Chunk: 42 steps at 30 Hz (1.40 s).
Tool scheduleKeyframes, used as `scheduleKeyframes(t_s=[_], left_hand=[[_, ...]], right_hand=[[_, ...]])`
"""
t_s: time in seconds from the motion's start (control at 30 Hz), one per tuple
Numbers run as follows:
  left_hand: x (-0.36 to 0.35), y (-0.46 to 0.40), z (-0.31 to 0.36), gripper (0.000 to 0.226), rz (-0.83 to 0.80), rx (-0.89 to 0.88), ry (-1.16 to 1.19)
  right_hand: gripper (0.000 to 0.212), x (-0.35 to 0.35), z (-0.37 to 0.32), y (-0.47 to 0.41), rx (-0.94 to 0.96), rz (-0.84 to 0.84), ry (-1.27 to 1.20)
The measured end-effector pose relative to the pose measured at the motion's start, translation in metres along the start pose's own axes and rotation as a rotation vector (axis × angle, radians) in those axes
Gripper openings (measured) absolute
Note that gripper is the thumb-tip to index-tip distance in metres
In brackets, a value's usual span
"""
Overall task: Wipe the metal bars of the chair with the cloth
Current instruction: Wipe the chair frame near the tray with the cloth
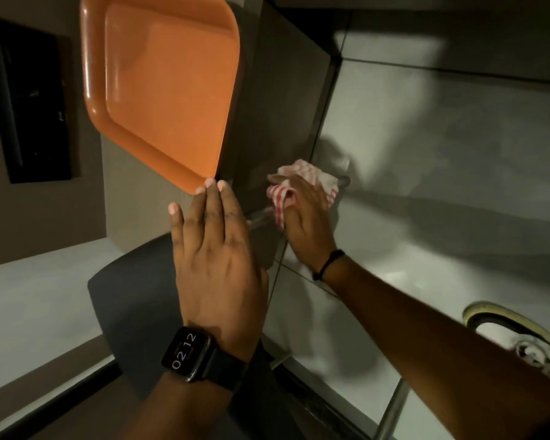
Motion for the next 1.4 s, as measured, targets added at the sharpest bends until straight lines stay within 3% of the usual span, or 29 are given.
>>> scheduleKeyframes(t_s=[0.07,0.2,0.3,0.37,0.5,0.6,0.73,0.83,1.0,1.1,1.2,1.3,1.4], left_hand=[[0.001,0.0,0.002,0.08,-0.025,-0.003,-0.01],[0.001,-0.002,0.003,0.071,-0.038,0.015,0.007],[-0.003,0.0,0.0,0.074,-0.027,0.007,-0.002],[-0.006,0.001,-0.002,0.077,0.002,0.012,-0.014],[-0.006,0.002,-0.001,0.08,0.022,-0.005,-0.034],[-0.004,0.001,0.0,0.083,-0.001,-0.012,-0.05],[0.003,-0.002,0.003,0.077,-0.01,-0.011,-0.048],[0.001,-0.002,0.002,0.067,-0.007,0.008,-0.019],[-0.008,0.005,-0.004,0.076,0.03,0.018,0.04],[-0.01,0.006,-0.006,0.069,0.105,0.038,0.062],[-0.008,0.007,-0.007,0.068,0.102,0.048,0.061],[-0.004,0.003,-0.003,0.063,0.073,0.073,0.117],[0.008,-0.003,-0.011,0.064,0.07,0.176,0.352]], right_hand=[[0.04,-0.005,-0.034,0.021,0.075,0.021,-0.049],[0.079,-0.006,-0.053,0.03,0.036,0.059,-0.052],[0.058,-0.01,-0.041,0.017,0.102,0.087,0.021],[0.056,-0.008,-0.02,0.005,0.117,0.093,0.038],[0.036,0.004,0.02,-0.016,-0.006,0.036,0.136],[0.047,0.004,0.004,-0.003,-0.175,0.01,0.012],[0.064,-0.008,-0.063,0.04,0.049,-0.017,0.034],[0.085,-0.005,-0.061,0.032,0.024,0.034,0.033],[0.028,0.01,0.033,-0.019,-0.218,0.084,0.007],[0.034,0.02,0.065,-0.042,-0.395,0.073,-0.112],[0.039,0.016,0.043,-0.029,-0.5,0.154,-0.221],[0.031,0.01,-0.009,0.006,-0.485,0.123,-0.251],[0.025,0.022,-0.066,0.029,-0.644,0.047,-0.433]])
Point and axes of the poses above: each hand's wrist, its own y-axis away from the middle knuckle, its own x-axis out of the back of the hand, z = x × y, the point moved 7 cm from there along -y, towards the middle knuckle, and after that the axes turned 14 degrees about z, right-handed, at the moved point
